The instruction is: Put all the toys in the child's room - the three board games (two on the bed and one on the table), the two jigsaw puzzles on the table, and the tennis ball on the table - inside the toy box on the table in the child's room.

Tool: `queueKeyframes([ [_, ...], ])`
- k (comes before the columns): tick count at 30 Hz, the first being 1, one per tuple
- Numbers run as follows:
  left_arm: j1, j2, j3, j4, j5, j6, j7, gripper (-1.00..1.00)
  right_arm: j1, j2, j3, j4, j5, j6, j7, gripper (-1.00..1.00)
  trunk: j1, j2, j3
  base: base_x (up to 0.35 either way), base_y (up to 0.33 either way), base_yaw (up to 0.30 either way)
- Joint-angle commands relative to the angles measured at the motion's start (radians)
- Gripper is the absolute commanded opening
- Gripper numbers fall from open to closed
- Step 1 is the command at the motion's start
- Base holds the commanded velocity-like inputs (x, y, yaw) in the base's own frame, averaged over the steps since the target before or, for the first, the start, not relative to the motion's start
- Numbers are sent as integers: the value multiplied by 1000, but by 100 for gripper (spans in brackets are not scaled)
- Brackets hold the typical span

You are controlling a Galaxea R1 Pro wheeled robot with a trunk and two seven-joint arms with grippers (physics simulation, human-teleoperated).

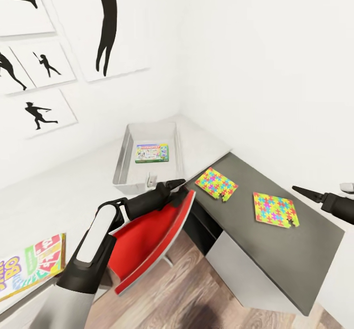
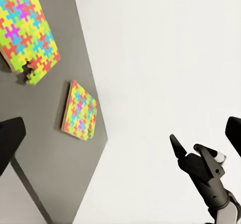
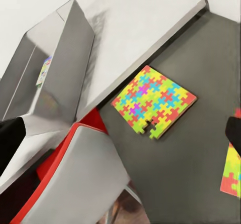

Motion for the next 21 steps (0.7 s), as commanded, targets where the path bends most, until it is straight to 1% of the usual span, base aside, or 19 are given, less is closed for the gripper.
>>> queueKeyframes([
  [1, -1, 0, 1, -1, 11, 3, 10, 100, -1, 0, -1, 0, 5, 3, 7, 100, 1, -2, -1, 0, 0, -279],
  [21, -1, 0, 2, 9, 8, 1, 10, 100, 3, 1, -1, 0, 7, 3, 7, 100, 1, -2, 10, 0, 0, -270],
])
